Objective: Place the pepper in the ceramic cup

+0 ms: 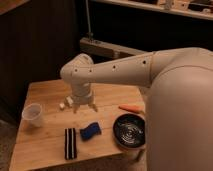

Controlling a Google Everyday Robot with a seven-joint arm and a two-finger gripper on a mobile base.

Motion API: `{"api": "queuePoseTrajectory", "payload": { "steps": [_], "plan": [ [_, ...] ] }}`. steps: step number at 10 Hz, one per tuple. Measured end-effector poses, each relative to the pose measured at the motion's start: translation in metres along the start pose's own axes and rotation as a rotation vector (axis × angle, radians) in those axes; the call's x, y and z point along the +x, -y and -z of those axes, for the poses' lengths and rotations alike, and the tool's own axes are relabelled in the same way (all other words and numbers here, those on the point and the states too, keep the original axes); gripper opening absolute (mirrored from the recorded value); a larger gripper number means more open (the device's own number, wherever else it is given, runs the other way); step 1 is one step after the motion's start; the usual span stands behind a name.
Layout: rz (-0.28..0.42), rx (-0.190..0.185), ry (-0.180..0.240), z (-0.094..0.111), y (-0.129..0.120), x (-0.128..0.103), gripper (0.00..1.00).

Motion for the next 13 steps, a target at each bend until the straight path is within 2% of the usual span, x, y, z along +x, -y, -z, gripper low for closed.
{"api": "queuePoseTrajectory", "payload": {
  "steps": [7, 8, 11, 12, 13],
  "plan": [
    [-0.001, 0.000, -0.001, 0.000, 0.001, 0.000, 0.65],
    [0.006, -0.015, 0.009, 0.000, 0.002, 0.000, 0.65],
    [0.096, -0.092, 0.100, -0.003, 0.044, -0.008, 0.65],
    [0.197, -0.125, 0.174, 0.000, 0.073, -0.011, 0.65],
    [0.285, -0.124, 0.218, 0.003, 0.086, -0.014, 0.65]
  ]
}}
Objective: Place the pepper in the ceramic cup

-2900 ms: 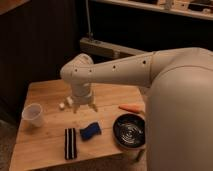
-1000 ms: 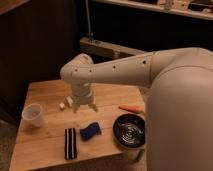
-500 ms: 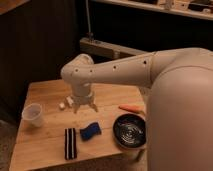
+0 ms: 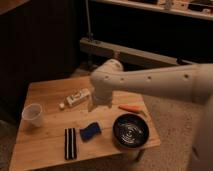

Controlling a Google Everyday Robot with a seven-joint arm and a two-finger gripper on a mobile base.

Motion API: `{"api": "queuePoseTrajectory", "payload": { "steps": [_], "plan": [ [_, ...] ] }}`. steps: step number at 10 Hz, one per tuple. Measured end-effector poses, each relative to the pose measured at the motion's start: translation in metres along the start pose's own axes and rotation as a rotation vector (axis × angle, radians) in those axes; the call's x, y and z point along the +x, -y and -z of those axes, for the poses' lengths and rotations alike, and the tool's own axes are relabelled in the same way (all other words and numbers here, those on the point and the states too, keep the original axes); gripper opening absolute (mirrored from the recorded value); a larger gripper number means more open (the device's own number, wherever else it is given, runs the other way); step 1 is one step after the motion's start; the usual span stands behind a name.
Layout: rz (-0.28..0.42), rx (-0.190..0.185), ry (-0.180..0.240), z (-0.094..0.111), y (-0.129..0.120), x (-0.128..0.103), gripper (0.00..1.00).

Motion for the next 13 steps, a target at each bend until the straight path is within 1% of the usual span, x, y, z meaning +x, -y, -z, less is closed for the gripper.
{"api": "queuePoseTrajectory", "payload": {
  "steps": [1, 2, 3, 4, 5, 6, 7, 8, 9, 10, 11, 12, 13],
  "plan": [
    [0.086, 0.003, 0.027, 0.004, 0.011, 0.000, 0.65],
    [0.156, 0.009, 0.048, 0.006, 0.019, 0.000, 0.65],
    [0.267, 0.025, 0.082, 0.012, 0.036, 0.002, 0.65],
    [0.318, 0.034, 0.098, 0.015, 0.044, 0.003, 0.65],
    [0.358, 0.040, 0.108, 0.017, 0.048, 0.003, 0.65],
    [0.369, 0.047, 0.105, 0.017, 0.050, 0.003, 0.65],
    [0.365, 0.058, 0.098, 0.015, 0.044, 0.001, 0.65],
    [0.377, 0.072, 0.100, 0.014, 0.043, -0.002, 0.65],
    [0.393, 0.103, 0.106, 0.016, 0.058, -0.010, 0.65],
    [0.414, 0.118, 0.111, 0.017, 0.066, -0.018, 0.65],
    [0.448, 0.132, 0.118, 0.017, 0.075, -0.033, 0.65],
    [0.456, 0.136, 0.120, 0.017, 0.078, -0.037, 0.65],
    [0.563, 0.173, 0.140, 0.015, 0.137, -0.086, 0.65]
  ]
}}
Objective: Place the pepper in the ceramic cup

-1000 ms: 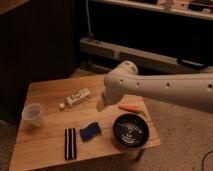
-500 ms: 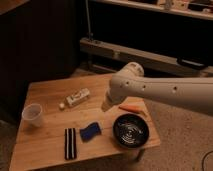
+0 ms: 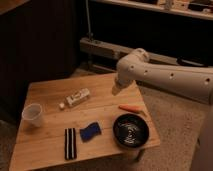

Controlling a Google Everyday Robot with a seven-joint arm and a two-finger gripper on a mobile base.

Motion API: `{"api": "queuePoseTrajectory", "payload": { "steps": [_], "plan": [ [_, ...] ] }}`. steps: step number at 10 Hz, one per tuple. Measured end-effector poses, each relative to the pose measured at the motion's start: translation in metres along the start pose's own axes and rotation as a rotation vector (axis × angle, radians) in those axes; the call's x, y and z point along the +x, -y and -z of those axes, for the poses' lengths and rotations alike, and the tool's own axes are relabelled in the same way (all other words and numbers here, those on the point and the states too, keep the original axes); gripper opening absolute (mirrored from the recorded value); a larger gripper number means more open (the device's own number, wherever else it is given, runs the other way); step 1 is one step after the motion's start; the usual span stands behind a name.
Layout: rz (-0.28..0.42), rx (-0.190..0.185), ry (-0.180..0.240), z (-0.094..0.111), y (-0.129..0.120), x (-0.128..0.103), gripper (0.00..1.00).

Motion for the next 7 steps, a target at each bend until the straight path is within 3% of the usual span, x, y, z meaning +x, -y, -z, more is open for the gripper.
{"api": "queuePoseTrajectory", "payload": {
  "steps": [3, 7],
  "plan": [
    [0.067, -0.024, 0.006, -0.019, 0.026, 0.007, 0.65],
    [0.107, -0.085, -0.021, -0.044, -0.006, 0.048, 0.65]
  ]
}}
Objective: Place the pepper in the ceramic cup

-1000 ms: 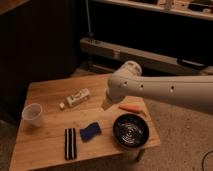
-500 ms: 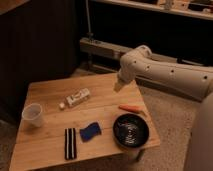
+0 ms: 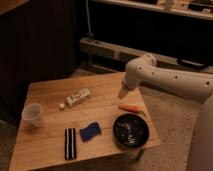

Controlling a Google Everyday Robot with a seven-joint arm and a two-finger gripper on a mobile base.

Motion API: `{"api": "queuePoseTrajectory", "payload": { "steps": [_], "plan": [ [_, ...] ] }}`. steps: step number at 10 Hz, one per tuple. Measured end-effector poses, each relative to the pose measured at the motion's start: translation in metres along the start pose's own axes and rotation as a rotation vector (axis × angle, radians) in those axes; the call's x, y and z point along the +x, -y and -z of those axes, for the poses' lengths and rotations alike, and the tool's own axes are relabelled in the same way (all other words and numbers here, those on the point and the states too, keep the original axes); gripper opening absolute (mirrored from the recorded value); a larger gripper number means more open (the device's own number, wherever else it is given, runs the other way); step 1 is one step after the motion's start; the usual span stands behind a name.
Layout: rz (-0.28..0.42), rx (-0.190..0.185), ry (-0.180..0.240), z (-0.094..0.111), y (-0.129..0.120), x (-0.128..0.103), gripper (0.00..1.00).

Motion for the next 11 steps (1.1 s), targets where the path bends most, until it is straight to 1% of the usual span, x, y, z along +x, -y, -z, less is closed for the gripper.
{"api": "queuePoseTrajectory", "payload": {
  "steps": [1, 2, 4, 6, 11],
  "plan": [
    [0.008, -0.013, -0.003, -0.007, -0.008, 0.003, 0.65],
    [0.017, -0.025, -0.008, -0.019, -0.016, 0.005, 0.65],
    [0.023, -0.035, -0.013, -0.038, -0.022, 0.009, 0.65],
    [0.038, -0.041, -0.012, -0.050, -0.026, 0.002, 0.65],
    [0.046, -0.048, -0.039, -0.078, -0.025, 0.012, 0.65]
  ]
}}
